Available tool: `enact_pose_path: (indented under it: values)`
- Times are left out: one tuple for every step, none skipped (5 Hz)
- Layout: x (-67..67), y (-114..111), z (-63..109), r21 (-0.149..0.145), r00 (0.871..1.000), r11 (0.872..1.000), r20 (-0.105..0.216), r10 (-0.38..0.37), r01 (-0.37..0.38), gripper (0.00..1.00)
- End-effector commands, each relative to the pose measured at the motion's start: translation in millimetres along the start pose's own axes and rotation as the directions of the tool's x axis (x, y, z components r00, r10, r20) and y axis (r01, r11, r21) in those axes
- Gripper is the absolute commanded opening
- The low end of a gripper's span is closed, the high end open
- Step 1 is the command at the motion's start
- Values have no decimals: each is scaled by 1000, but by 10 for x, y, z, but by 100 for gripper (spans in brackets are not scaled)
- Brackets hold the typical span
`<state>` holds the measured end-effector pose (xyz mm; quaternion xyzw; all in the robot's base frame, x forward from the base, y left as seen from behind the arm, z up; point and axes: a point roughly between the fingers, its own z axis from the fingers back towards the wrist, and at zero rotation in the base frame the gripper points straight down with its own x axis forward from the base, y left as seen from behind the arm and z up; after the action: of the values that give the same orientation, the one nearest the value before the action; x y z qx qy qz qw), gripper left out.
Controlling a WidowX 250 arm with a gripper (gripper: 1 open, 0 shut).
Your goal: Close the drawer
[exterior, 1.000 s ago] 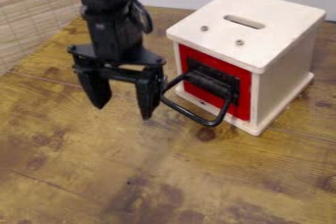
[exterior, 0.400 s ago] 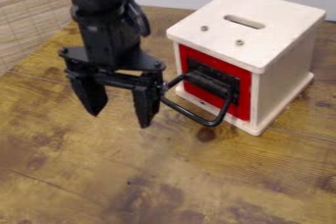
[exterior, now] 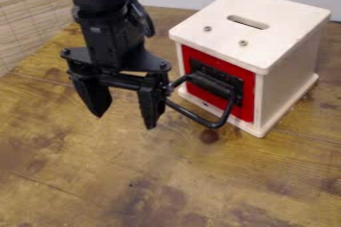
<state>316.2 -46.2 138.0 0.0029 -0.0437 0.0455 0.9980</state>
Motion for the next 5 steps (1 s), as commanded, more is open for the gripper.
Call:
enact_pose_path:
  values:
    - [79,76,60,-10,998,999,54,38,-38,100]
    - [95,110,32,-15,996,998,58,61,-61,100]
    - [120,144,2,-18,994,996,61,88,-87,100]
    - [148,166,-16,-23,991,993,65,113,-112,100]
    - [112,202,16,-1,996,999,75,50,-50,100]
